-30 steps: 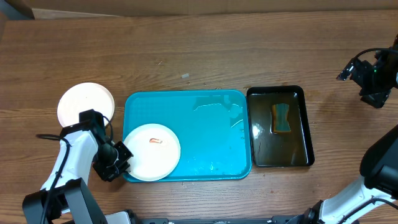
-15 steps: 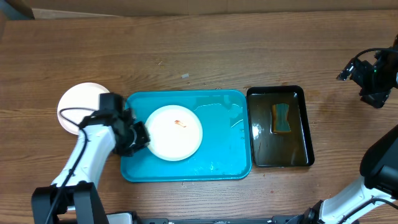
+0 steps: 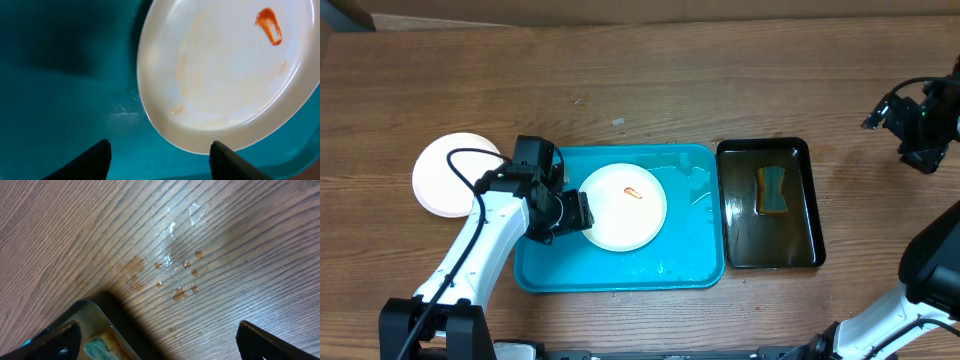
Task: Clean dirty plates on tray and stack at the side
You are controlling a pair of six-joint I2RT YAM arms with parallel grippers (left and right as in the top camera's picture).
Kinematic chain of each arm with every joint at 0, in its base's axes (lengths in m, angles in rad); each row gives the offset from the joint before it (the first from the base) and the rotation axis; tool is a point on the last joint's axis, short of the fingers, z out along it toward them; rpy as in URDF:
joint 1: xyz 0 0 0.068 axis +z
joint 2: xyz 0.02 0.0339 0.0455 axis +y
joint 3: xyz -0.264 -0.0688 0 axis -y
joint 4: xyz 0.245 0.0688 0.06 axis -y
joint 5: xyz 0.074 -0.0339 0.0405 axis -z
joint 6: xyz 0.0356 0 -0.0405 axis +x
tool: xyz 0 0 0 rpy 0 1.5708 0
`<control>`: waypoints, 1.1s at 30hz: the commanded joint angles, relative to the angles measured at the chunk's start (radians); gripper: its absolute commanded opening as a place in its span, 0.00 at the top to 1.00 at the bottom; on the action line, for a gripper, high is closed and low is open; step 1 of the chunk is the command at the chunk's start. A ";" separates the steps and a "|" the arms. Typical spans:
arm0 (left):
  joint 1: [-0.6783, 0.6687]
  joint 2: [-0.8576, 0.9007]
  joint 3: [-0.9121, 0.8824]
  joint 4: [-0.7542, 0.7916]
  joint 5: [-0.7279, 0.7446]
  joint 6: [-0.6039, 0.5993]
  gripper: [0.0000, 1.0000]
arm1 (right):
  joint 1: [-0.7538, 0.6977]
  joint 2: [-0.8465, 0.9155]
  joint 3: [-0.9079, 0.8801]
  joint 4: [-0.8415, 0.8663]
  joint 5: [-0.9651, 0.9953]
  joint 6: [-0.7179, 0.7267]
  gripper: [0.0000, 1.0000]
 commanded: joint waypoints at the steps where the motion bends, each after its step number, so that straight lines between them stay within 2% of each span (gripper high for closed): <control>1: -0.037 0.007 0.004 -0.014 0.042 -0.028 0.38 | -0.002 -0.020 0.017 0.001 0.000 -0.001 0.00; 4: -0.074 0.009 -0.013 -0.012 0.000 -0.061 0.42 | -0.002 -0.020 0.017 0.001 0.000 -0.001 0.00; 9: -0.138 0.024 -0.018 -0.010 -0.161 -0.163 0.40 | -0.002 -0.020 0.017 0.001 0.000 -0.001 0.00; 18: -0.175 0.096 -0.018 0.011 -0.184 -0.164 0.46 | -0.002 -0.020 0.017 0.001 0.000 -0.001 0.00; 22: -0.175 0.158 -0.018 0.010 -0.184 -0.164 0.53 | -0.002 -0.020 0.017 0.053 0.000 -0.001 0.00; 25: -0.174 0.179 -0.017 0.033 -0.185 -0.164 0.65 | -0.002 -0.020 0.017 0.108 0.000 -0.001 0.00; 27: -0.172 0.178 -0.014 0.049 -0.187 -0.163 0.69 | -0.002 -0.020 0.017 0.124 -0.026 0.003 0.00; 31: -0.161 0.179 0.004 0.050 -0.188 -0.115 0.74 | -0.002 -0.021 0.018 0.087 -0.188 -0.002 0.00; 33: -0.156 0.179 0.010 0.051 -0.196 -0.100 0.83 | -0.002 -0.023 0.025 0.053 -0.296 0.003 0.00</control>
